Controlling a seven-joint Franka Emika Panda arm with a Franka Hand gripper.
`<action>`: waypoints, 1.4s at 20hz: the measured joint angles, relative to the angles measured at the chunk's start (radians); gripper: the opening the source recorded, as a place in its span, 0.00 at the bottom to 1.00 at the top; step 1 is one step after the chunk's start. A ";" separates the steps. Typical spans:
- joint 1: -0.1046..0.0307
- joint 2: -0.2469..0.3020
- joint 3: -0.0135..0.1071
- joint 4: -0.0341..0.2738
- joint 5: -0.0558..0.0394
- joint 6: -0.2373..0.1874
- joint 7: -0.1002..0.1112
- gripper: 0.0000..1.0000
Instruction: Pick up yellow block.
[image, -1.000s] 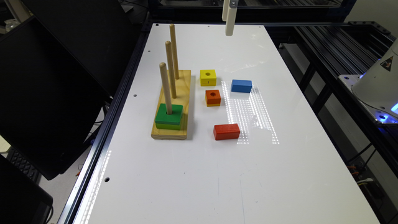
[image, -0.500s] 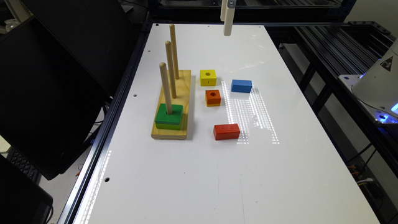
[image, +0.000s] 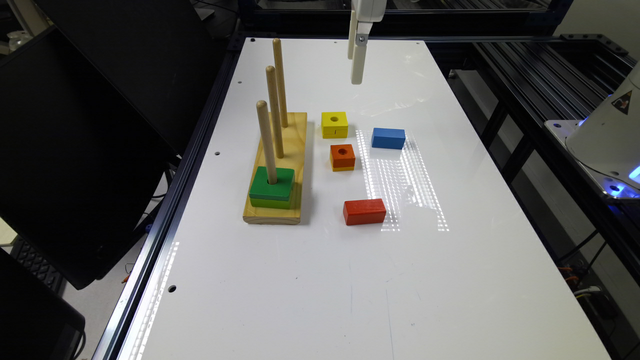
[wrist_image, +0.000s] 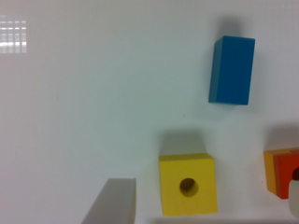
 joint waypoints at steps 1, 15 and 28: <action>0.000 0.000 0.000 0.000 -0.0004 0.000 0.000 1.00; 0.000 0.059 0.003 0.006 -0.0026 0.054 0.000 1.00; -0.001 0.145 0.003 0.018 -0.0081 0.121 0.000 1.00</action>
